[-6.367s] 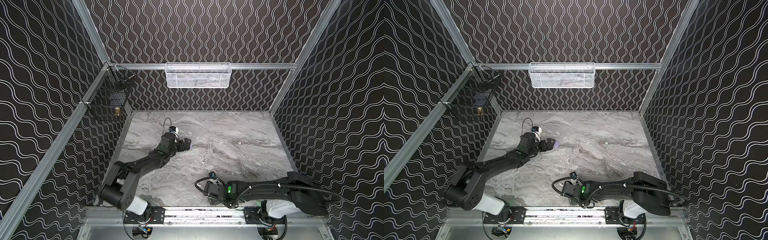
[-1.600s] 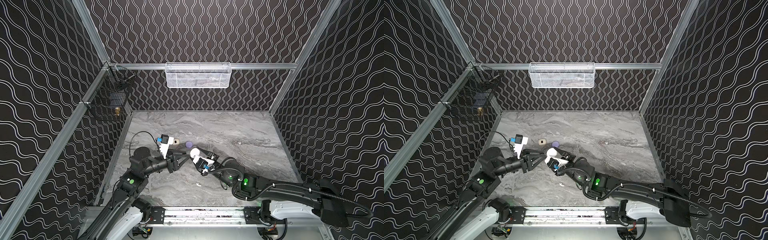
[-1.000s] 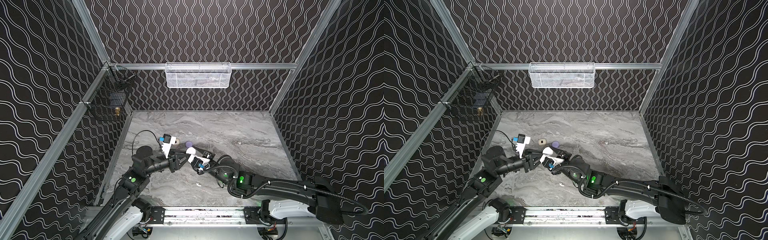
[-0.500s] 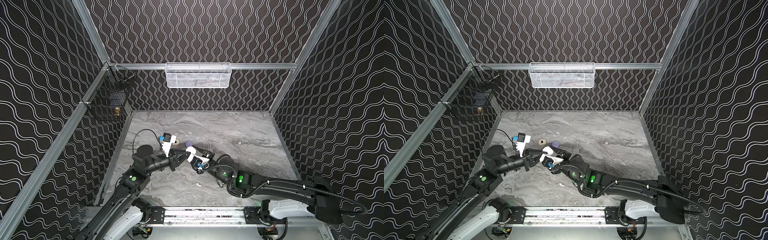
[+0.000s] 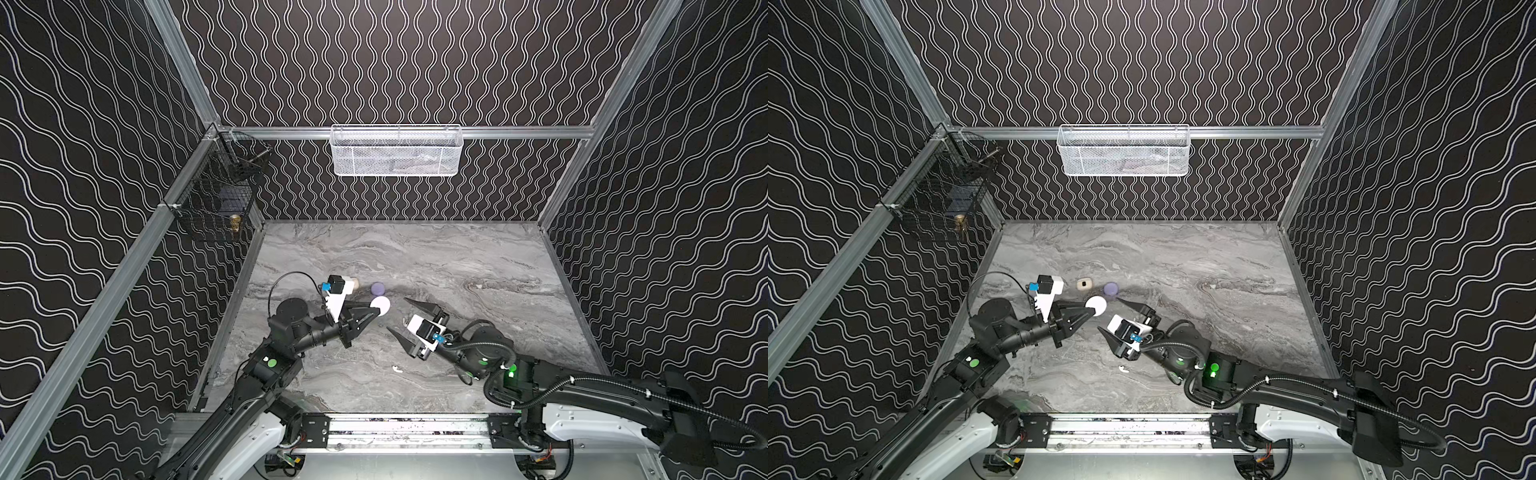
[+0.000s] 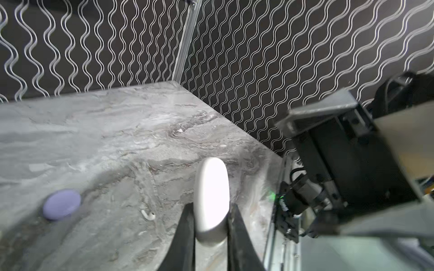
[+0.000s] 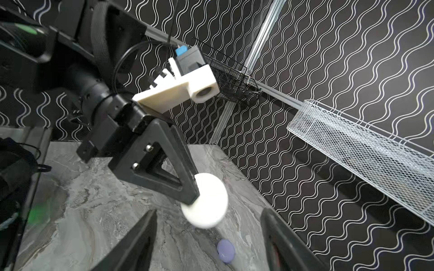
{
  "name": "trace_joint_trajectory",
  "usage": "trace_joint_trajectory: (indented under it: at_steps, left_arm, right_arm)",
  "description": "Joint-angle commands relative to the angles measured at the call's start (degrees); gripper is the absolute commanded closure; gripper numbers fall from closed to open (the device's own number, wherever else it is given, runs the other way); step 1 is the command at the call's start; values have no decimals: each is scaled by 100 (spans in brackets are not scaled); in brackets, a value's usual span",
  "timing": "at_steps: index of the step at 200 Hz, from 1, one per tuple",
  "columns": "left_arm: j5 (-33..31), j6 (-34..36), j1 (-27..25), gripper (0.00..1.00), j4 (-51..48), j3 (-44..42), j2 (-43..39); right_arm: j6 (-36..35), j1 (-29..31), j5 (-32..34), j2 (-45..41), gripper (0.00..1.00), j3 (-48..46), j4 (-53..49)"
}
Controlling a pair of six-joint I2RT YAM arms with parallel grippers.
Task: Insert the wireless bluetooth earbuds into the charging case
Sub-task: 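Open the right gripper and draw it back from the white case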
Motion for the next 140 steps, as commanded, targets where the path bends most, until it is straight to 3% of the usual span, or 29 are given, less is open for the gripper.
trace_joint_trajectory:
  at_steps: [1,26,140]
  left_arm:
    - [369,704,-5,100,765,-244,-179]
    - [627,792,-4,100,1154,-541,-380]
    - [1093,713,-7,100,1373,-632,-526]
  right_arm:
    - [344,-1,-46,-23,38,-24,126]
    - [490,-1,157,260,49,264,-90]
    - [520,-71,701,603,60,520,229]
